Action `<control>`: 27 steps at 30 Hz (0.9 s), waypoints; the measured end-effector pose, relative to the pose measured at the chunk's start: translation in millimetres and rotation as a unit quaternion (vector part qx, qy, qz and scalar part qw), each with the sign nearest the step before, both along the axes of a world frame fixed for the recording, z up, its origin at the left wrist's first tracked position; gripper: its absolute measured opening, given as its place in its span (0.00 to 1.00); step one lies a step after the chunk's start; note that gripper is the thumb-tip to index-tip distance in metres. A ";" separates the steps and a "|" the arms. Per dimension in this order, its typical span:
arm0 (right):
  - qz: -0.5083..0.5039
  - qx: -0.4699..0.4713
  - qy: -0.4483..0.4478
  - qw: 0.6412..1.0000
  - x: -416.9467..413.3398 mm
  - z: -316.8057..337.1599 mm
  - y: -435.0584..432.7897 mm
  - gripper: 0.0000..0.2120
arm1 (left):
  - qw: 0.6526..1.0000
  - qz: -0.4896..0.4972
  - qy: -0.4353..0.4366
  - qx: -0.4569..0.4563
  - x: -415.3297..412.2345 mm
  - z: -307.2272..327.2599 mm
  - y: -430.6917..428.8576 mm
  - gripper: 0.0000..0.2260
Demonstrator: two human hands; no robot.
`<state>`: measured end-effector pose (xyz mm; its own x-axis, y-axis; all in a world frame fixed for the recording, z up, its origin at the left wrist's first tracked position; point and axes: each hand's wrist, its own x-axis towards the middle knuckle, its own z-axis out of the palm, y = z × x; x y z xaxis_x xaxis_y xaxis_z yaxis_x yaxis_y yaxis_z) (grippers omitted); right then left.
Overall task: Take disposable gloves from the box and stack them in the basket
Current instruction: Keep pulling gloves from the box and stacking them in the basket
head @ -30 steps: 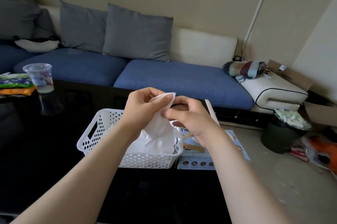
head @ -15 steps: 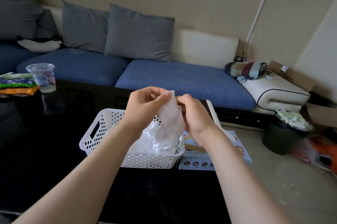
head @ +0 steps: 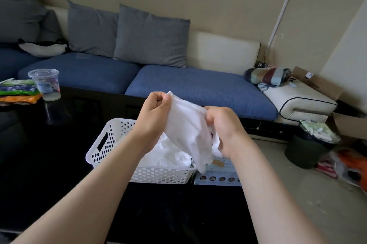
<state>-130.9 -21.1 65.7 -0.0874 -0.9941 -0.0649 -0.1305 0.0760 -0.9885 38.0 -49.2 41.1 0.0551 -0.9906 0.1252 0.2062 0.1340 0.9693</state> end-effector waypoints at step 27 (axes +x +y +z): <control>-0.008 -0.160 0.572 0.804 37.0 -62.1 -50.3 0.11 | 0.836 0.056 -0.532 0.120 77.4 -48.6 -24.1 0.13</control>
<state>-93.9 -71.5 3.6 0.0788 -0.9417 0.3271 -0.9704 -0.1476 -0.1912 115.4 -73.3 -7.6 0.1334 -0.9903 -0.0390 -0.7911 -0.1301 0.5977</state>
